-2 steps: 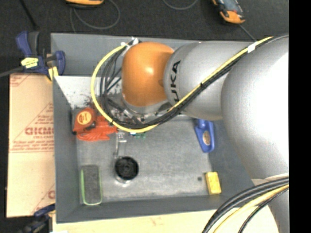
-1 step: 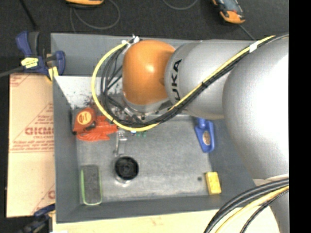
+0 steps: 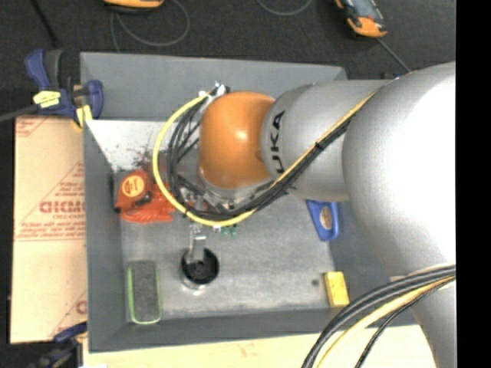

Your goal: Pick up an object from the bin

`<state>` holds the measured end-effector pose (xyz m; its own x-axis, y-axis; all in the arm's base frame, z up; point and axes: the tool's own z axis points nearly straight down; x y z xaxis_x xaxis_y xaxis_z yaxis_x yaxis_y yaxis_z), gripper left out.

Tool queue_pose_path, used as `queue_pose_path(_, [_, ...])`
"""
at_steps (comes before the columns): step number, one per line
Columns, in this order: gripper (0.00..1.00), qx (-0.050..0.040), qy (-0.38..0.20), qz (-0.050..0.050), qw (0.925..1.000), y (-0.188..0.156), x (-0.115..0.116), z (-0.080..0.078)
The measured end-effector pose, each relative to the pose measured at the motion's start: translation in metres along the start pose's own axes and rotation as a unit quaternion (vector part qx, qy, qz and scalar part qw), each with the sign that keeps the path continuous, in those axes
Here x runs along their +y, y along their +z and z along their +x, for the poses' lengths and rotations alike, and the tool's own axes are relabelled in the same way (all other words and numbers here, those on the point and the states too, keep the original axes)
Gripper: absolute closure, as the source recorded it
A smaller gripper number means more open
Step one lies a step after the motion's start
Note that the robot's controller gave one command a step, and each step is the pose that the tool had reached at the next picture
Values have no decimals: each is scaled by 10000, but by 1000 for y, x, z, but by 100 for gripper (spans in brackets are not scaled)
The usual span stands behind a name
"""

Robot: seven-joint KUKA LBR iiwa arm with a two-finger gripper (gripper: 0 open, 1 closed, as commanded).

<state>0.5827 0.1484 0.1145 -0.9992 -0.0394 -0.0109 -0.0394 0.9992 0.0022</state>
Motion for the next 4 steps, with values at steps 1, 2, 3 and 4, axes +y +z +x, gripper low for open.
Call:
queue_pose_path(1, [0, 62, 185, 5, 9998, 32, -11, 16])
queue_pose_path(2, [0, 38, 509, 2, 9987, 19, -34, 49])
queue_pose_path(3, [0, 67, 304, 10, 9995, 31, -45, 56])
queue_pose_path(4, [0, -3, 323, -10, 9995, 36, -54, 71])
